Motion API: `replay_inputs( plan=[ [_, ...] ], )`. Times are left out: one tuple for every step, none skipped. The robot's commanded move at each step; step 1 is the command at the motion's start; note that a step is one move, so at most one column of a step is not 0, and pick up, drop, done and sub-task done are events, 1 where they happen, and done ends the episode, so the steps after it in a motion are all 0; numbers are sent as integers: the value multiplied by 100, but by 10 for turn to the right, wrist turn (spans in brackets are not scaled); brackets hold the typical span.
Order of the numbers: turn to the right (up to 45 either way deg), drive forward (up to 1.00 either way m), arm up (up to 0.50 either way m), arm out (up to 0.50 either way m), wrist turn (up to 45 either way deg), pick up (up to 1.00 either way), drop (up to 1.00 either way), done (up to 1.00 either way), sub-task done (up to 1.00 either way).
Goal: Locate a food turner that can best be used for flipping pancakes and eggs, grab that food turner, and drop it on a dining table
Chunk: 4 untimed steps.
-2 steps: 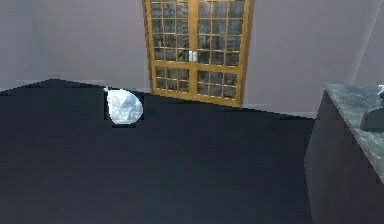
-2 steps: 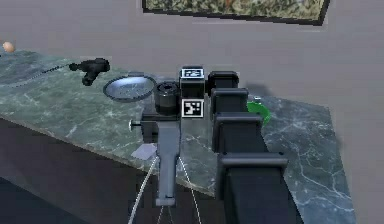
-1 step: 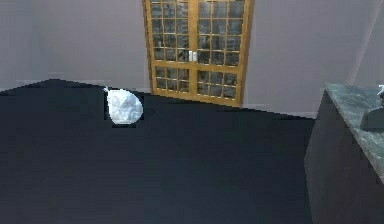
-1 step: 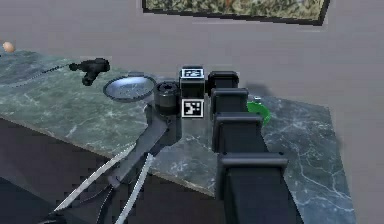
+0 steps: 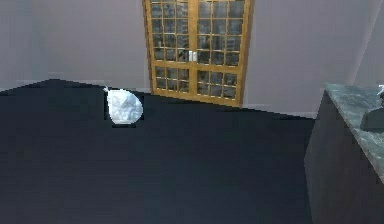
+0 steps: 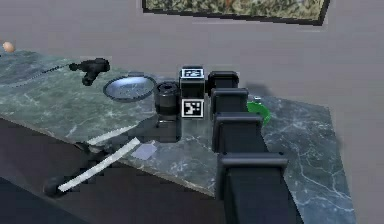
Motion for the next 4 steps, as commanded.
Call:
replay_inputs(
  plan=[
    [0, 0, 0, 0, 450, 0, 0, 0, 0],
    [0, 0, 0, 0, 90, 0, 0, 0, 0],
    [0, 0, -14, 0, 0, 0, 0, 0, 0],
    [0, 0, 0, 0, 0, 100, 0, 0, 0]
  ],
)
